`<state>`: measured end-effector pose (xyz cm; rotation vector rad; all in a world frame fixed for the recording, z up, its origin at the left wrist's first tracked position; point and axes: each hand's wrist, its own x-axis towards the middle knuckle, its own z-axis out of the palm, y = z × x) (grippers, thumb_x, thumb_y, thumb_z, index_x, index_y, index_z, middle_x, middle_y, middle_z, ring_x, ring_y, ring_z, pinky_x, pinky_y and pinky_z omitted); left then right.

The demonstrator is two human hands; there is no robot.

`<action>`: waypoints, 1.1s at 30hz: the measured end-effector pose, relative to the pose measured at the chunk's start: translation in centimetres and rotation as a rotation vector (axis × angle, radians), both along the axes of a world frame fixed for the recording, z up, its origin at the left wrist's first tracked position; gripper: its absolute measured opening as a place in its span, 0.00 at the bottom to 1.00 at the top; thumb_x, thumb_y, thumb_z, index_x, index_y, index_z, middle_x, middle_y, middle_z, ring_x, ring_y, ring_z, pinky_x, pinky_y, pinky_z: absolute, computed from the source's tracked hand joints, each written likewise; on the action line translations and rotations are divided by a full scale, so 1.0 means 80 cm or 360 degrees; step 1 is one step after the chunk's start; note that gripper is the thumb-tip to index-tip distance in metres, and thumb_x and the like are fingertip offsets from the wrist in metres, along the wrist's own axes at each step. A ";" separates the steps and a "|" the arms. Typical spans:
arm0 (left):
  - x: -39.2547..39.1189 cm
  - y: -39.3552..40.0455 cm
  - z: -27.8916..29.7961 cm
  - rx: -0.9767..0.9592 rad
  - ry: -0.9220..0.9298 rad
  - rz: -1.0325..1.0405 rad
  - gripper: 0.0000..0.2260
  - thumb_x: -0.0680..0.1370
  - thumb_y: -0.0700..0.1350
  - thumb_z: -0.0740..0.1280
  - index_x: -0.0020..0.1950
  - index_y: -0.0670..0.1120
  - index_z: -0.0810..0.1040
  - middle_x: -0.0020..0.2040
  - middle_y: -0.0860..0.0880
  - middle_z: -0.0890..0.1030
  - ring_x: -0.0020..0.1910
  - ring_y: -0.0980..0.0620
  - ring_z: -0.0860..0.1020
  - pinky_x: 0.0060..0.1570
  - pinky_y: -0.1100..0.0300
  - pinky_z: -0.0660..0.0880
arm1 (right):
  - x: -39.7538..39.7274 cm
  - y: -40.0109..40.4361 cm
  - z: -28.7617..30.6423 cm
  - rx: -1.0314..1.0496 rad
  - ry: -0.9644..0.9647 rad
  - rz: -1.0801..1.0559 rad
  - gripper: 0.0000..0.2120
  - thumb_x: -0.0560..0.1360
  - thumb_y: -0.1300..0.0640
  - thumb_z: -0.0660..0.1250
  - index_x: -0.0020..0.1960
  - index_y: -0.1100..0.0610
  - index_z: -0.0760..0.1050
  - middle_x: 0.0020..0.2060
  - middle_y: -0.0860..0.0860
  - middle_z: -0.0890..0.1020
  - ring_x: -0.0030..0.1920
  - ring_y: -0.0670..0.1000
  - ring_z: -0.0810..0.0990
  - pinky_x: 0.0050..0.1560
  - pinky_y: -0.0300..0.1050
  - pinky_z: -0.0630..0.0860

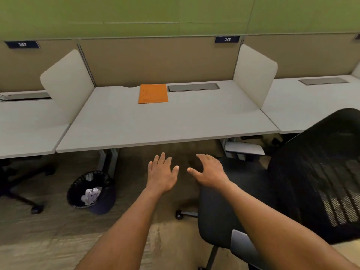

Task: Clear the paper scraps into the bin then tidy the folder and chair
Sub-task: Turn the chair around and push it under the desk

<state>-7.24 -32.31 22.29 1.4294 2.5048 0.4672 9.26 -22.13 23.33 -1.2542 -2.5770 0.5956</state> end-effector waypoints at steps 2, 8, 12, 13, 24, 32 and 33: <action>0.010 -0.011 0.009 0.0013 0.0007 -0.0031 0.26 0.81 0.58 0.53 0.76 0.49 0.61 0.80 0.47 0.54 0.78 0.45 0.49 0.75 0.46 0.46 | 0.017 -0.012 0.004 0.0026 0.0009 -0.0045 0.36 0.73 0.32 0.60 0.74 0.51 0.61 0.73 0.51 0.67 0.74 0.53 0.60 0.73 0.53 0.56; 0.046 -0.052 0.004 0.0077 0.0008 -0.0144 0.25 0.81 0.59 0.54 0.75 0.50 0.63 0.79 0.47 0.56 0.78 0.45 0.50 0.74 0.46 0.46 | 0.080 -0.059 0.007 0.0027 0.0082 -0.0250 0.35 0.72 0.32 0.60 0.74 0.50 0.62 0.72 0.50 0.68 0.74 0.51 0.61 0.73 0.52 0.56; 0.085 -0.074 -0.001 0.0071 -0.0007 -0.0223 0.26 0.80 0.59 0.54 0.75 0.49 0.63 0.79 0.47 0.56 0.78 0.45 0.50 0.74 0.46 0.46 | 0.129 -0.084 0.018 0.0085 0.0086 -0.0323 0.34 0.73 0.34 0.60 0.73 0.52 0.64 0.71 0.51 0.70 0.72 0.52 0.63 0.72 0.52 0.57; 0.097 -0.077 0.000 0.0063 -0.0016 -0.0252 0.26 0.80 0.59 0.54 0.75 0.49 0.63 0.79 0.46 0.56 0.78 0.45 0.50 0.75 0.46 0.46 | 0.143 -0.088 0.023 0.0104 0.0090 -0.0356 0.34 0.73 0.34 0.60 0.73 0.52 0.64 0.70 0.51 0.71 0.72 0.52 0.64 0.72 0.52 0.57; 0.256 -0.022 0.096 0.0231 0.0164 -0.0695 0.27 0.79 0.58 0.58 0.76 0.48 0.62 0.79 0.45 0.56 0.78 0.44 0.51 0.75 0.45 0.47 | 0.322 -0.038 0.135 0.0383 0.0081 -0.0605 0.33 0.73 0.33 0.58 0.70 0.53 0.69 0.67 0.52 0.75 0.68 0.54 0.69 0.71 0.54 0.62; 0.408 0.082 0.162 0.0399 0.0061 -0.0818 0.29 0.77 0.57 0.62 0.76 0.49 0.60 0.80 0.45 0.52 0.78 0.43 0.50 0.76 0.44 0.50 | 0.511 0.067 0.211 0.0514 0.0092 -0.0732 0.29 0.75 0.35 0.60 0.67 0.54 0.73 0.65 0.55 0.77 0.66 0.57 0.72 0.68 0.53 0.66; 0.433 0.098 0.165 0.0402 0.0020 -0.0820 0.30 0.77 0.57 0.62 0.76 0.49 0.60 0.80 0.44 0.52 0.78 0.43 0.50 0.76 0.44 0.50 | 0.535 0.084 0.216 0.0499 0.0091 -0.0720 0.29 0.75 0.35 0.58 0.67 0.54 0.73 0.64 0.55 0.77 0.66 0.57 0.72 0.67 0.54 0.67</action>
